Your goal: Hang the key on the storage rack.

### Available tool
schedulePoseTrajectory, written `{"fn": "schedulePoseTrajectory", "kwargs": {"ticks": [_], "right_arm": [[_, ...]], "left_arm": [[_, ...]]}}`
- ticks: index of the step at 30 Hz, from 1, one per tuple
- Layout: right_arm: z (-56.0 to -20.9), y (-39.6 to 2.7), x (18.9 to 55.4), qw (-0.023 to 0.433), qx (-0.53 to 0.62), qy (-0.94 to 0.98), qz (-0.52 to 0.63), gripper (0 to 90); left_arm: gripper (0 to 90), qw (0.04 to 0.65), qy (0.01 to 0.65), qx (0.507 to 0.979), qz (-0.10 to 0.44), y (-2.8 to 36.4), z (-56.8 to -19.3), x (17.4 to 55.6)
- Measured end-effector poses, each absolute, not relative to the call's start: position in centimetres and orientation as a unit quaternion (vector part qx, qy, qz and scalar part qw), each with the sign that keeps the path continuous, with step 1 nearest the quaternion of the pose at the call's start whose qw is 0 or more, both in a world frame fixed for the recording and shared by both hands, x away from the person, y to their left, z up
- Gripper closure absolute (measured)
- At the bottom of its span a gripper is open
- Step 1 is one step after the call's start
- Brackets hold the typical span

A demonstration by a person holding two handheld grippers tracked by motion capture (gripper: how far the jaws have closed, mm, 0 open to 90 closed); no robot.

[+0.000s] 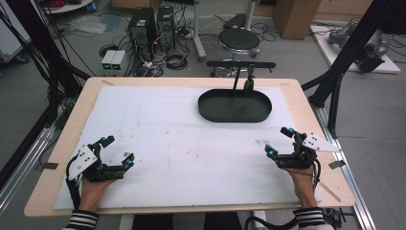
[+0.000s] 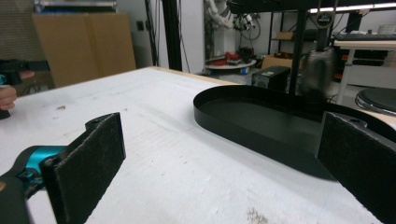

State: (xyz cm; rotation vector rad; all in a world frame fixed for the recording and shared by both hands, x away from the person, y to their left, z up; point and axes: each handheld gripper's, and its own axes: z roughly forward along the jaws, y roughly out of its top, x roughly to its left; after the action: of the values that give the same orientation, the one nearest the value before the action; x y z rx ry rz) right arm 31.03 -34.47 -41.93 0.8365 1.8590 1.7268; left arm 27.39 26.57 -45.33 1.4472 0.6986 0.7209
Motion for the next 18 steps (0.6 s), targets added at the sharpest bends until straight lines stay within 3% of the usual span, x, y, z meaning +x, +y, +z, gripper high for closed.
{"fn": "schedulePoseTrajectory", "kwargs": {"ticks": [18], "right_arm": [[-45.2,-34.3,30.3,0.262,0.303,0.656,0.64,0.4]], "left_arm": [[1.7,0.636,0.306,0.634,0.318,26.5,-45.3,27.4]]}}
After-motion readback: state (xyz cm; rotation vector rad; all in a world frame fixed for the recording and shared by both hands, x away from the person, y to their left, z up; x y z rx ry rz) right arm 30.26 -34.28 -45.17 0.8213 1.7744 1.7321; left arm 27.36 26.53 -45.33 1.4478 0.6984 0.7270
